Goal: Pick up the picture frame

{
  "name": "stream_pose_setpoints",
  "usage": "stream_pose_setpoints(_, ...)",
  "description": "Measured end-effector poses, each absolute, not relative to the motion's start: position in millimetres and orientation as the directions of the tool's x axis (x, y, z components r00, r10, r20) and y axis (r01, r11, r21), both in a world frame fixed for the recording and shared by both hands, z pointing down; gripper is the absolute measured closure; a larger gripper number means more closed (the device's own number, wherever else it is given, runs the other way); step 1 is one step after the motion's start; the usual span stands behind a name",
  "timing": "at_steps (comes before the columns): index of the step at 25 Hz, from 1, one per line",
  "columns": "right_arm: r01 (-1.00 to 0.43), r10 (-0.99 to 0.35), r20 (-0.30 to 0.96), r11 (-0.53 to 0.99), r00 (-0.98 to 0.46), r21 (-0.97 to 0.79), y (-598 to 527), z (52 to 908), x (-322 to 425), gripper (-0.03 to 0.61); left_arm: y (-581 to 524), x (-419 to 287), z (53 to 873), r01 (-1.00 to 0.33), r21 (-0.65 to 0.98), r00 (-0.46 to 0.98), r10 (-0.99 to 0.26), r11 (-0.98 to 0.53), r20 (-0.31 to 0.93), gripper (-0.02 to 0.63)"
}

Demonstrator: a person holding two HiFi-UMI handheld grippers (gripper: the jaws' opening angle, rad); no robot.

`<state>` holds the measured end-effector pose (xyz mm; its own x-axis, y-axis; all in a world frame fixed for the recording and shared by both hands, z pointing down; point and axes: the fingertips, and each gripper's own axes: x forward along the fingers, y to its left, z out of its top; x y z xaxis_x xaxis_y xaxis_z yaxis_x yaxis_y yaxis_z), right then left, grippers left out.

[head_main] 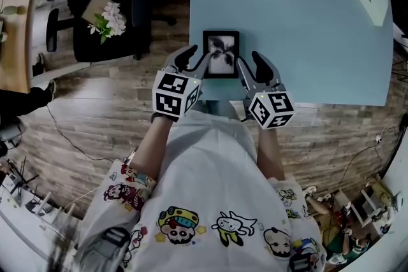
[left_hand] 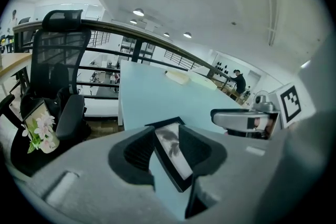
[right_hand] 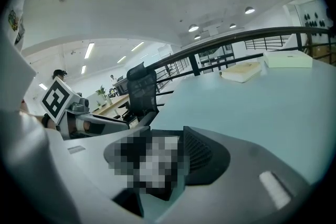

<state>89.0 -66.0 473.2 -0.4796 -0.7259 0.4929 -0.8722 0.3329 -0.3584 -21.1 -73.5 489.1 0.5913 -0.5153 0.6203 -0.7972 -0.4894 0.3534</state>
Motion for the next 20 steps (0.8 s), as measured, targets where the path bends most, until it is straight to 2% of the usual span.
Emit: stream_pose_setpoints(20,-0.866,-0.674,0.556,0.283,-0.486,-0.412,-58,530,86,0.382,-73,-12,557,-0.824,0.357,0.546,-0.45,-0.439,0.706,0.472)
